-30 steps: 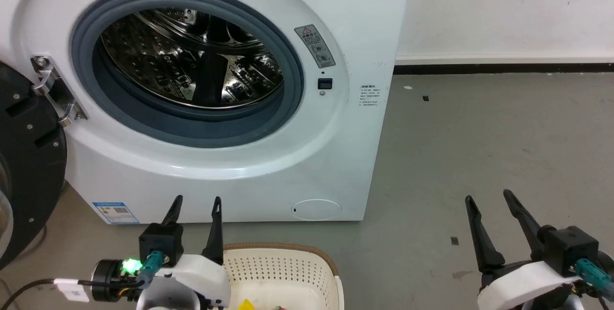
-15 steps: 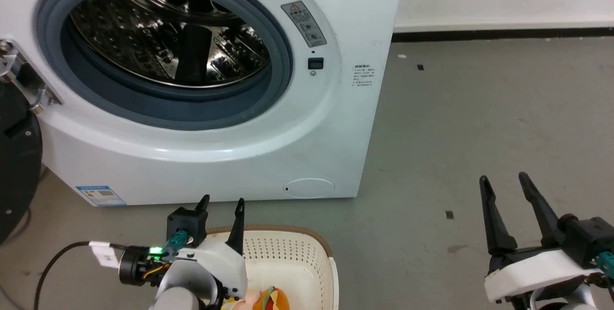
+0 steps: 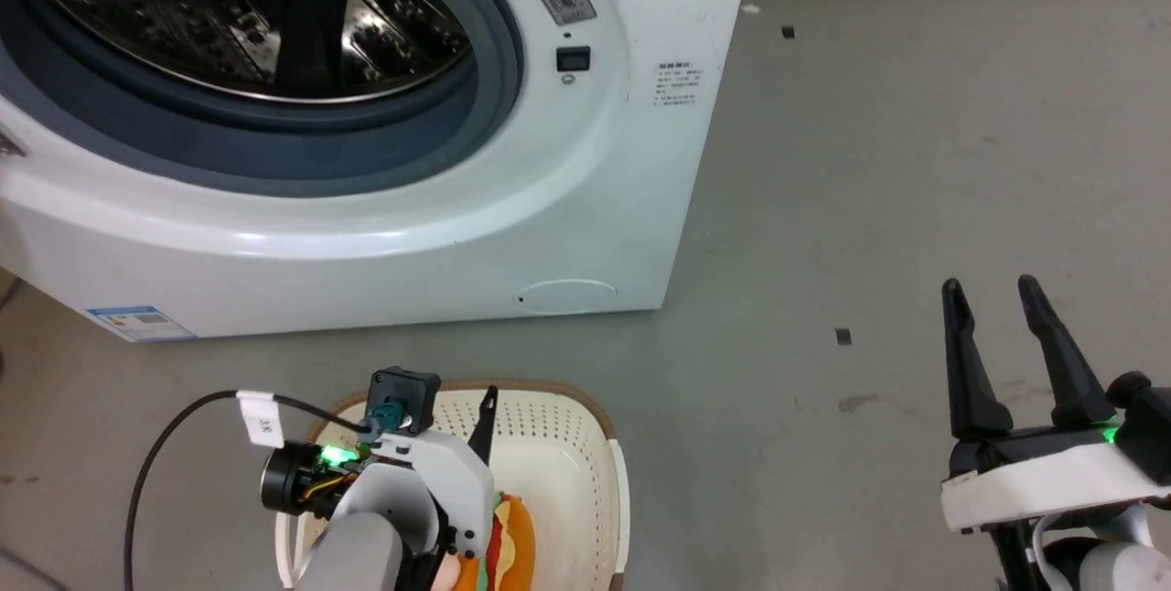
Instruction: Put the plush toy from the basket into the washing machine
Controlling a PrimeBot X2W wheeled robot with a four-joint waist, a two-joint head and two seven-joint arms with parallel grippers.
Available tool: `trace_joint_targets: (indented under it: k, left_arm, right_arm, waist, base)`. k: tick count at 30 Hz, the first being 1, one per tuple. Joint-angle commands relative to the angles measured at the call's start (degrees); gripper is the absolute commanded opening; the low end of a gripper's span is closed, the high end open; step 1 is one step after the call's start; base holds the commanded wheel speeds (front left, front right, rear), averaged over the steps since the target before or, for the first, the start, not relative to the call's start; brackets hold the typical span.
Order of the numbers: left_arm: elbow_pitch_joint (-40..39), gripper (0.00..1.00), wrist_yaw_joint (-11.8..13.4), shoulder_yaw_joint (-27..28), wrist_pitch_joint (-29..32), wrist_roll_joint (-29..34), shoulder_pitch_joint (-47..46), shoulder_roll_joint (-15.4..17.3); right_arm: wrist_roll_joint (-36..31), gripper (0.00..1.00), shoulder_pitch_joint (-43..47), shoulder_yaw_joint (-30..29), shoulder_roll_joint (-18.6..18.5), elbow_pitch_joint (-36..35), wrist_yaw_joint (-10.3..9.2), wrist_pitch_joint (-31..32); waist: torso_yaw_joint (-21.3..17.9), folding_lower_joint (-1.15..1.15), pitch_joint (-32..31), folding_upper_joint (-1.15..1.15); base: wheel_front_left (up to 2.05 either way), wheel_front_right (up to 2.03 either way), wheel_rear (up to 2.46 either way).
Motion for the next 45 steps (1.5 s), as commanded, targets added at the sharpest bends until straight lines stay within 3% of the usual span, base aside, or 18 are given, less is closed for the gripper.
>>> trace_joint_targets:
  k: [1, 45]
  left_arm:
    - [1.6, 1.00, -0.3, -0.8, 0.6, -0.3, -1.6, 0.4]
    - [27.6, 1.00, -2.5, -16.4, 13.4, -3.9, -20.8, 5.4]
  right_arm:
    - [0.9, 1.00, -1.4, -0.2, 0.0, -0.6, -0.02, -0.6]
    - [12.0, 1.00, -11.0, -2.7, 0.0, -6.8, -0.03, -5.9]
  waist:
    - [-0.6, 0.00, 1.4, 0.00]
    - [-4.1, 0.00, 23.9, 0.00]
  base:
    - [0.00, 0.00, 0.00]
    - [0.00, 0.00, 0.00]
